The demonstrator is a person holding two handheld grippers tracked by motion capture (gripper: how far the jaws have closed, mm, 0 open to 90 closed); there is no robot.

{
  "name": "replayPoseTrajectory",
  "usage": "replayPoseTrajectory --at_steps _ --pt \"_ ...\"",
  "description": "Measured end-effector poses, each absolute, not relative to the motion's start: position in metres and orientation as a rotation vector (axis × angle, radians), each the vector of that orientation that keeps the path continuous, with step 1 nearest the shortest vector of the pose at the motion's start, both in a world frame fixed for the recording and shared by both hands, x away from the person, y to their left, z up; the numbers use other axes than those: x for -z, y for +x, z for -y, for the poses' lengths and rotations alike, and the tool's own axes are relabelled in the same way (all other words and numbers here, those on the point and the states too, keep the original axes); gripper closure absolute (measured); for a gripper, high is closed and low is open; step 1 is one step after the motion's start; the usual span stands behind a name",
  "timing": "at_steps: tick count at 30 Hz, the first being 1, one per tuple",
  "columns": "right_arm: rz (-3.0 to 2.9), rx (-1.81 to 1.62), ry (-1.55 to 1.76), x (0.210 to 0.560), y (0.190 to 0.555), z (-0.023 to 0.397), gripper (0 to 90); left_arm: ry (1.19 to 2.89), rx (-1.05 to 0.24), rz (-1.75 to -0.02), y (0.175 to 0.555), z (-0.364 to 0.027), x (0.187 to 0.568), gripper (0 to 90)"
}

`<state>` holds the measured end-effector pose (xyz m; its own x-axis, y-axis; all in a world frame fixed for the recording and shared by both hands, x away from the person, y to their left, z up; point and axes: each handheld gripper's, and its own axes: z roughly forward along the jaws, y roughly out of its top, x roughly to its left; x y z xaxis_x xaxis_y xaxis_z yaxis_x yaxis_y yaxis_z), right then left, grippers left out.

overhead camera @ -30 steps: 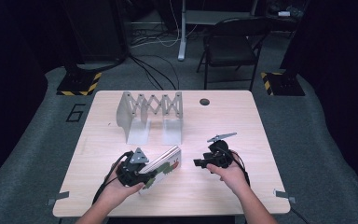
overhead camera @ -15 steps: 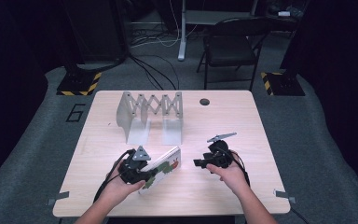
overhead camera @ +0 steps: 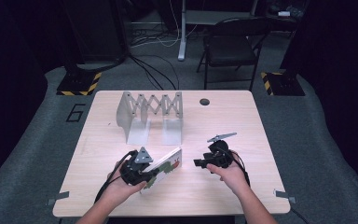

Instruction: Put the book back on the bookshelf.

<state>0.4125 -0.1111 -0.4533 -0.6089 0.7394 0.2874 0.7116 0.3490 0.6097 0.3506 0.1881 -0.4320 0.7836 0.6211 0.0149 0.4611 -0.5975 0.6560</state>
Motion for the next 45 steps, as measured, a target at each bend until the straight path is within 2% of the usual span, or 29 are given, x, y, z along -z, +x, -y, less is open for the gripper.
replayPoseTrajectory --at_steps 11,45 --pt "-2.551 -1.123 1.370 0.453 0.413 0.112 42.3 2.292 -0.289 -0.815 0.353 -0.190 0.428 75.6" --pt "-2.546 -1.121 1.381 0.454 0.414 0.114 42.3 2.196 -0.359 -0.936 0.377 -0.209 0.413 75.6"
